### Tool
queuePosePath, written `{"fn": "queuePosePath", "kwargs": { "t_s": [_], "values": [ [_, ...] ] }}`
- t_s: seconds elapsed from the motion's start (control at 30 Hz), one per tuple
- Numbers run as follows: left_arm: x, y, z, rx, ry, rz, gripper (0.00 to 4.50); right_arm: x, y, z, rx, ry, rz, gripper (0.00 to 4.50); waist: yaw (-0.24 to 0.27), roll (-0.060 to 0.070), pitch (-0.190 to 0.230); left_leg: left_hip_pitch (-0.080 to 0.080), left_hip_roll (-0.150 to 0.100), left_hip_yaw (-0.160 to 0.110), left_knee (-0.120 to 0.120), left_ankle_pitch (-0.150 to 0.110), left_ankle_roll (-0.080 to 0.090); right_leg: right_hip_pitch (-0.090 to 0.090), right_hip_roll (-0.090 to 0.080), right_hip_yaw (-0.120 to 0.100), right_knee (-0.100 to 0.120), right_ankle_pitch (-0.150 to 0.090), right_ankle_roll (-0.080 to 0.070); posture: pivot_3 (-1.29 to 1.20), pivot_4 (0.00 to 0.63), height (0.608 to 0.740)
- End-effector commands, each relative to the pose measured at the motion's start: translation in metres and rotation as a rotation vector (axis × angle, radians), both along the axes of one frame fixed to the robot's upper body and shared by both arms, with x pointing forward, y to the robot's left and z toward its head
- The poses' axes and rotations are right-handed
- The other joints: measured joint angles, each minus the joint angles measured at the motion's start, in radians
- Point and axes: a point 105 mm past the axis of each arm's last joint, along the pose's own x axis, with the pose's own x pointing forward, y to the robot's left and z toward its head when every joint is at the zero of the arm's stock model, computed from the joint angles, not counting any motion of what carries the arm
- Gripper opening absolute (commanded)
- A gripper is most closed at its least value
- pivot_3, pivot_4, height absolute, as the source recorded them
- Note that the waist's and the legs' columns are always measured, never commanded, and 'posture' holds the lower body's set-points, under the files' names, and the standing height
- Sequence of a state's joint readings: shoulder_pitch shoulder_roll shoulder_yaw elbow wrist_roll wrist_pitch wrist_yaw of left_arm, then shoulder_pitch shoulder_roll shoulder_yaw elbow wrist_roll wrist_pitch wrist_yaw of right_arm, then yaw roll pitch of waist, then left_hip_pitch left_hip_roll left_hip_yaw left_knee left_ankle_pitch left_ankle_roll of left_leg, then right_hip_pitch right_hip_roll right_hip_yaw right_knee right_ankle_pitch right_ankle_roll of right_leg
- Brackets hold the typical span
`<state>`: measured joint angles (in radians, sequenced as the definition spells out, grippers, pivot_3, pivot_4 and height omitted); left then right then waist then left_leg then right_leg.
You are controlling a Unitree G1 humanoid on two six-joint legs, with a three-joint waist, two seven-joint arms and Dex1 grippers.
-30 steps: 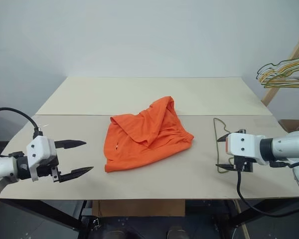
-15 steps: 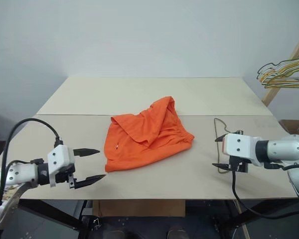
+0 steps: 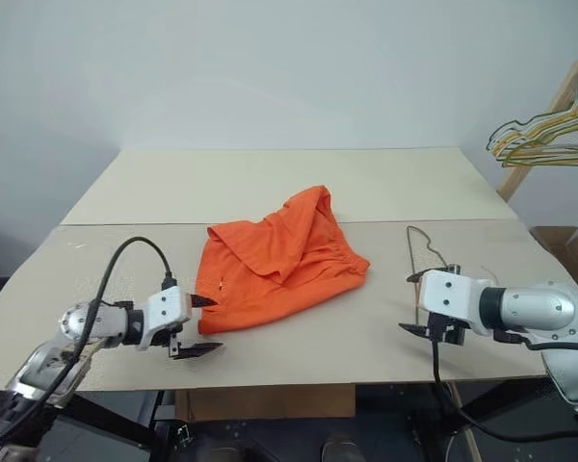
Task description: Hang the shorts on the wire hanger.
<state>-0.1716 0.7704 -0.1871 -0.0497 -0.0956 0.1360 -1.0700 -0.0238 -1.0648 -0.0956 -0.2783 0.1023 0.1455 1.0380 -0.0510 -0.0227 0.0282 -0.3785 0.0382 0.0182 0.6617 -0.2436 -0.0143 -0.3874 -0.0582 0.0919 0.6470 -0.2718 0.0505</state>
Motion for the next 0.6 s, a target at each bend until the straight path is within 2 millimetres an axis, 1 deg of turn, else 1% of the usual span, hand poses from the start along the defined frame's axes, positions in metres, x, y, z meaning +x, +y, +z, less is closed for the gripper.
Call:
{"fn": "queuePosePath", "kwargs": {
  "t_s": [0.03,0.17,0.27,0.37,0.6],
  "values": [
    [0.01,-0.004,0.0,0.019,-0.02,-0.005,4.45,0.002,0.003,0.011,0.009,-0.05,-0.004,4.5,-0.006,0.0,0.0,0.0,0.0,0.0,0.0,0.0,0.0,0.0,0.0,0.0,0.0,0.0,0.0,-0.11,0.0,0.74],
    [0.016,-0.003,-0.008,0.062,-0.005,0.011,4.45,0.002,0.002,0.008,0.003,-0.052,-0.009,4.5,-0.017,0.0,0.0,0.0,0.0,-0.001,0.0,0.0,0.0,0.0,0.0,0.0,0.0,0.0,0.0,-0.11,0.0,0.74],
    [0.02,-0.003,-0.012,0.071,0.01,0.024,3.83,0.003,0.001,0.006,-0.003,-0.052,-0.008,4.5,-0.017,0.0,0.0,0.0,0.0,-0.001,0.0,0.0,0.0,0.001,0.0,0.0,0.0,0.0,0.0,-0.11,0.0,0.74],
    [0.022,-0.005,-0.015,0.064,0.025,0.031,2.85,0.005,0.002,0.006,-0.006,-0.055,-0.006,4.5,-0.018,0.0,0.0,0.0,0.0,-0.001,0.0,0.0,0.0,0.001,0.0,0.0,0.0,0.0,0.0,-0.1,0.0,0.74],
    [0.025,0.0,-0.017,0.08,0.024,0.041,0.53,0.008,0.002,0.008,-0.011,-0.067,0.002,4.5,-0.019,0.0,-0.001,0.001,0.0,-0.001,0.0,0.0,0.0,0.001,0.0,0.0,0.0,0.0,0.0,-0.1,0.0,0.74]
  ]
}}
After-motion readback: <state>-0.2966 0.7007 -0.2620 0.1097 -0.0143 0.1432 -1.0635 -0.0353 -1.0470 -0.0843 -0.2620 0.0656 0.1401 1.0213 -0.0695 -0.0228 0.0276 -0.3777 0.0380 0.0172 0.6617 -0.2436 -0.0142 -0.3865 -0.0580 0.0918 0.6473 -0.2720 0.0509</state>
